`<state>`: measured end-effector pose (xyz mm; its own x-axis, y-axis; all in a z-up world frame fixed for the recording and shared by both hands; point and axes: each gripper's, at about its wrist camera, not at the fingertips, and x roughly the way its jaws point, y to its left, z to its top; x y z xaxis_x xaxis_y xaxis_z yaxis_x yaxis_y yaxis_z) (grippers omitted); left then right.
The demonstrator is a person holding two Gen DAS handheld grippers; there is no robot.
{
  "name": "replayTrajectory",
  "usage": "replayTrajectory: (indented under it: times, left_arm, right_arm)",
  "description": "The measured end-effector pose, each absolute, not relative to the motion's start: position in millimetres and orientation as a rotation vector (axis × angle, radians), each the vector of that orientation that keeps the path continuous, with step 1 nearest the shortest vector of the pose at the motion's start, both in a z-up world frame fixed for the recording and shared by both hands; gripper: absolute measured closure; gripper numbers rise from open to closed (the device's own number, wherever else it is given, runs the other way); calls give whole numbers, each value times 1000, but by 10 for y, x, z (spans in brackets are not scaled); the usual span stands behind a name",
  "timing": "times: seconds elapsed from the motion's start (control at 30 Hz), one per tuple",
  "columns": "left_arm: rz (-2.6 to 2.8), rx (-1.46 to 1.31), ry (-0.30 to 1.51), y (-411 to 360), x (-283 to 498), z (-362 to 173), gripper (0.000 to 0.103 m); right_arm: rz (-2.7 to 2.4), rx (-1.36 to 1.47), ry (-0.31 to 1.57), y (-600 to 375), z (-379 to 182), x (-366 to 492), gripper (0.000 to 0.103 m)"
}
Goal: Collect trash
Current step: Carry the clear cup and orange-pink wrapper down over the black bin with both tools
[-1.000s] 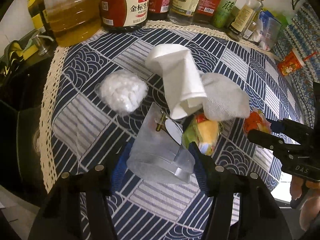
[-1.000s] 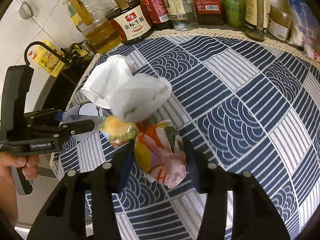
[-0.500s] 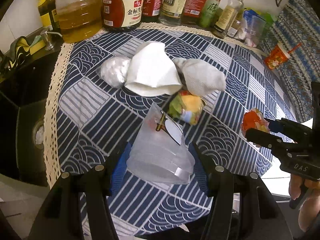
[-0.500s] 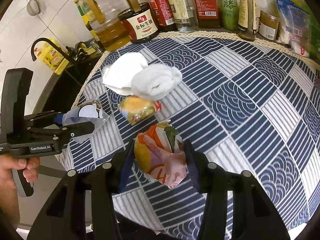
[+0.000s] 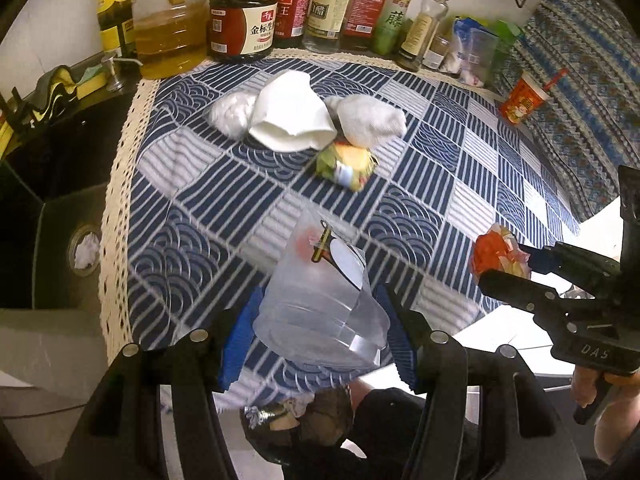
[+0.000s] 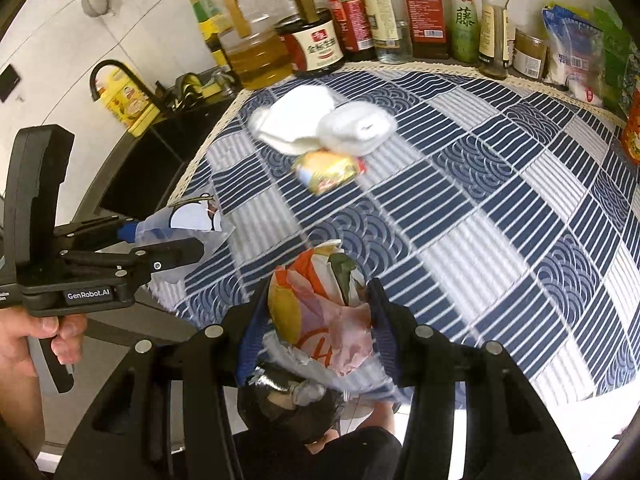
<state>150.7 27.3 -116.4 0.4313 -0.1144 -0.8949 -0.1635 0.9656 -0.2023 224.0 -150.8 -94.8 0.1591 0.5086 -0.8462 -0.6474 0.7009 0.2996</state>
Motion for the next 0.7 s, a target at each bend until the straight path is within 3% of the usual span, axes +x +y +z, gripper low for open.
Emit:
replayTrajectory:
  times: [0.7]
  left_arm:
    - [-25, -336, 1102, 98, 379, -1193, 45]
  right_arm:
    - [865, -162, 1127, -1391, -901, 1060, 53]
